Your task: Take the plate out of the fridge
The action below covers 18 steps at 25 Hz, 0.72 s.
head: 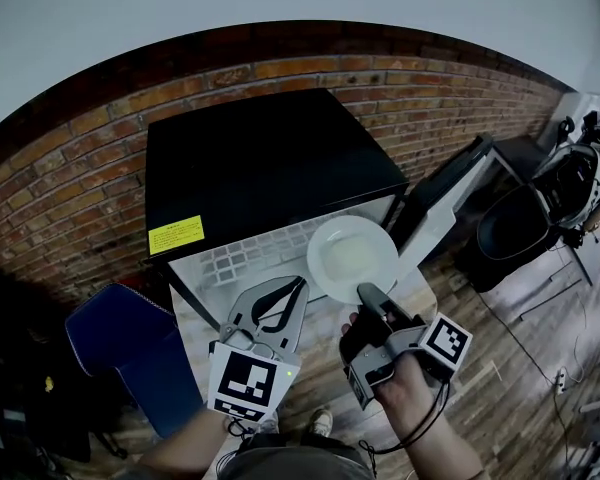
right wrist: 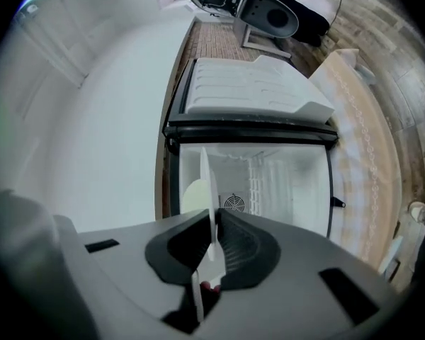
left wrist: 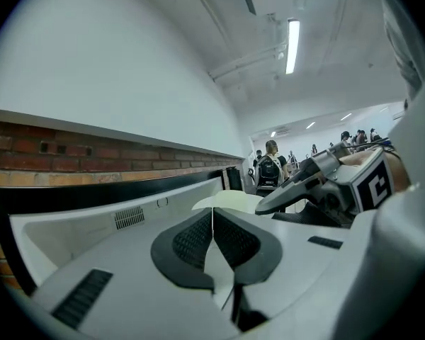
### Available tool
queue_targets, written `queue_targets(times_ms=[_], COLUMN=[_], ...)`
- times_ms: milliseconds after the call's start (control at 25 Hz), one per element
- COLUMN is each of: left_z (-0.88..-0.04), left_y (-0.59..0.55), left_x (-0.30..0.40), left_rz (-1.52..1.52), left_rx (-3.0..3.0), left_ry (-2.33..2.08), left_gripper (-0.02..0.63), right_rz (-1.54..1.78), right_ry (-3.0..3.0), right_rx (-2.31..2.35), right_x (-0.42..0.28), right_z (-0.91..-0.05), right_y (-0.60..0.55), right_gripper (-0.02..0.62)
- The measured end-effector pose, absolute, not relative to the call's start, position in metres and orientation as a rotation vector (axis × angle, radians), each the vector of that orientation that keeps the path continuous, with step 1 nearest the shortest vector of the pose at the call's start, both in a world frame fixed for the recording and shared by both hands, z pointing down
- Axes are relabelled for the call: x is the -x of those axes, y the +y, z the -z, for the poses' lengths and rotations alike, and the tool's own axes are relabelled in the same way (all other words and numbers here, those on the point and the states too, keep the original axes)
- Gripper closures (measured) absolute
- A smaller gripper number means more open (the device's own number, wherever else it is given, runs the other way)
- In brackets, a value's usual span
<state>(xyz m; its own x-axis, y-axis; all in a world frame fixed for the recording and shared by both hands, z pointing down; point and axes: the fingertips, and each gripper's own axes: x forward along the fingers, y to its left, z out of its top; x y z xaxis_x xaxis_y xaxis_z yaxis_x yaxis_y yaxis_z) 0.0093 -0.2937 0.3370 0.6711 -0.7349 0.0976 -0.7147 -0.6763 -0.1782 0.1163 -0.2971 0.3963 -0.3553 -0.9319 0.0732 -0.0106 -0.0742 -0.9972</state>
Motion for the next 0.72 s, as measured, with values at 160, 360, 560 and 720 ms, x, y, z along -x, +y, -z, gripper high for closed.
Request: queue_targets(times_ms=[160,360,560,720], left_z=[-0.331,-0.326,-0.327,-0.328], left_y=[-0.287,-0.281,-0.273,-0.263], left_x=[-0.026,-0.051,-0.08,-0.103], left_rz=[0.221,0.206,0.189,0.183], left_rx=[2.768,2.79,2.825,2.854], left_ry=[1.138,1.055,0.954,0.865], left_gripper=[0.588,0.588,0.588,0.588], right_rz=[1.483,1.422,1.356,1.311], right_ry=[1.416,1.386,1.349,1.297], right_rx=[1.103,1.142,1.201,1.244], right_x=[-0.139,-0.167,-0.197,-0.22], right_z=[-0.389,-0.379,-0.375,-0.377], right_y=[-0.283,-0.264,-0.242,-0.222], right_gripper=[0.557,0.557,0.557,0.555])
